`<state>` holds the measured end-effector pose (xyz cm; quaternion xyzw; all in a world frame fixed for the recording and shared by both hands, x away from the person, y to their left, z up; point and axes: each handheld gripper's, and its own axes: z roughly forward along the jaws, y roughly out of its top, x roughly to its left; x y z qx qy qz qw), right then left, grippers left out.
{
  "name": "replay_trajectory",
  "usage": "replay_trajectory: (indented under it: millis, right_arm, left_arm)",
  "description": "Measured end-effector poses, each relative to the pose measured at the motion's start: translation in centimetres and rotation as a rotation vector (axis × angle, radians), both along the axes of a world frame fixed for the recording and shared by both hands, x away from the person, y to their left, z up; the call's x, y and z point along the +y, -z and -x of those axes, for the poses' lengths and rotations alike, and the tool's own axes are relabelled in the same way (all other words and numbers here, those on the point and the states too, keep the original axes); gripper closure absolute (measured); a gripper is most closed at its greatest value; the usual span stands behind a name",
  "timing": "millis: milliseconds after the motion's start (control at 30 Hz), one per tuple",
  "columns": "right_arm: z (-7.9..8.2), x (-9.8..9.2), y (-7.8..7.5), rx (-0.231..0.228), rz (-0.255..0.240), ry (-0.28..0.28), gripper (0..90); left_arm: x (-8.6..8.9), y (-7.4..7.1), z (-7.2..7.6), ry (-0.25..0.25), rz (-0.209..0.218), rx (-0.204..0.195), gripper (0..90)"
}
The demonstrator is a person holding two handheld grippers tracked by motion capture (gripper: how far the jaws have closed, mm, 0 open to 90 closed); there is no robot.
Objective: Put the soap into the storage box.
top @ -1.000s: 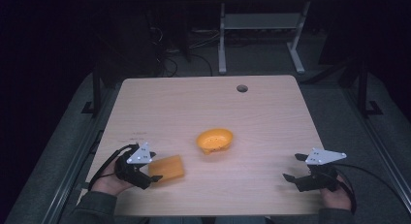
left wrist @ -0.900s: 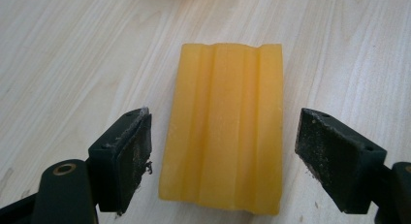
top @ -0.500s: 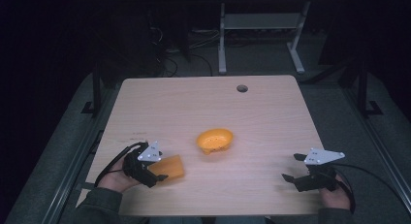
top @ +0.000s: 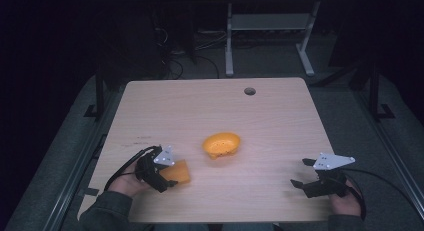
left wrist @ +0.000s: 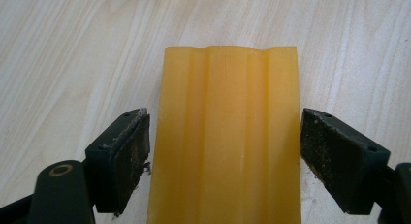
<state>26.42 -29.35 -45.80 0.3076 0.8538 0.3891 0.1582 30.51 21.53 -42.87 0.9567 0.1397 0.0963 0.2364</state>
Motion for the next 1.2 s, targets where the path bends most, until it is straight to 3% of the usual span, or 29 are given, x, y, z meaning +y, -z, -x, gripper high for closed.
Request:
replay_trajectory:
  millis: [267, 400, 1200]
  right_arm:
    - [0.0, 0.1, 0.0, 0.001, 0.002, -0.005, 13.7]
    - [0.0, 0.1, 0.0, 0.004, 0.003, -0.007, 13.7]
    - [0.0, 0.2, 0.1, 0.006, 0.004, -0.014, 13.7]
  left_arm:
    - [-0.4, 0.5, -0.1, 0.004, -0.025, 0.007, 18.4]
    - [-0.4, 0.8, -0.4, -0.004, -0.049, 0.033, 18.3]
    - [-0.8, 1.8, -1.1, -0.031, -0.066, 0.108, 17.0]
